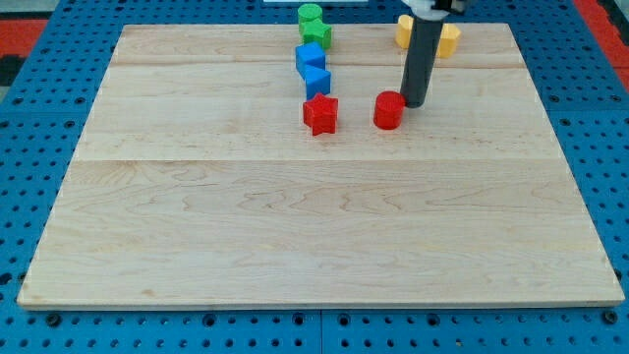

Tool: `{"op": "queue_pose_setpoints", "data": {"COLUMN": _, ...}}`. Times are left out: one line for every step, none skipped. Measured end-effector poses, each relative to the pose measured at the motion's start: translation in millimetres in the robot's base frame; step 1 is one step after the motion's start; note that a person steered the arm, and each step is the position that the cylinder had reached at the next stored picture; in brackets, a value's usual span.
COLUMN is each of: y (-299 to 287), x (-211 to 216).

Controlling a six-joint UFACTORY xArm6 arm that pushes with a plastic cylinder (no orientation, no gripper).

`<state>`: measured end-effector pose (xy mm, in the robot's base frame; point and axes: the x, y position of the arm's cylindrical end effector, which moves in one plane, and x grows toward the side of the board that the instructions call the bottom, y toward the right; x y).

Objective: Push red circle towards bottom of the red star

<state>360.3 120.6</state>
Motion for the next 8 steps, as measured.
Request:
{"op": "queue_pose_setpoints", "data": {"y": 0.0, "x": 31.4}}
{"op": "queue_pose_setpoints", "data": {"y": 1.7, "x": 22.2}}
{"op": "queue_pose_setpoints", "data": {"y": 3.7, "x": -19.3}}
{"op": "queue_pose_setpoints", "data": {"y": -35.2, "x": -22.0}}
{"op": "queue_pose_setpoints", "data": {"y": -41.2, "x": 9.7}}
{"op": "queue_pose_setpoints", "data": {"y": -51.2, "x": 17.2}}
{"op": "queue_pose_setpoints", "data": {"y": -19.3, "x": 21.7}}
{"op": "queue_pose_setpoints", "data": {"y": -36.6, "x": 52.5}}
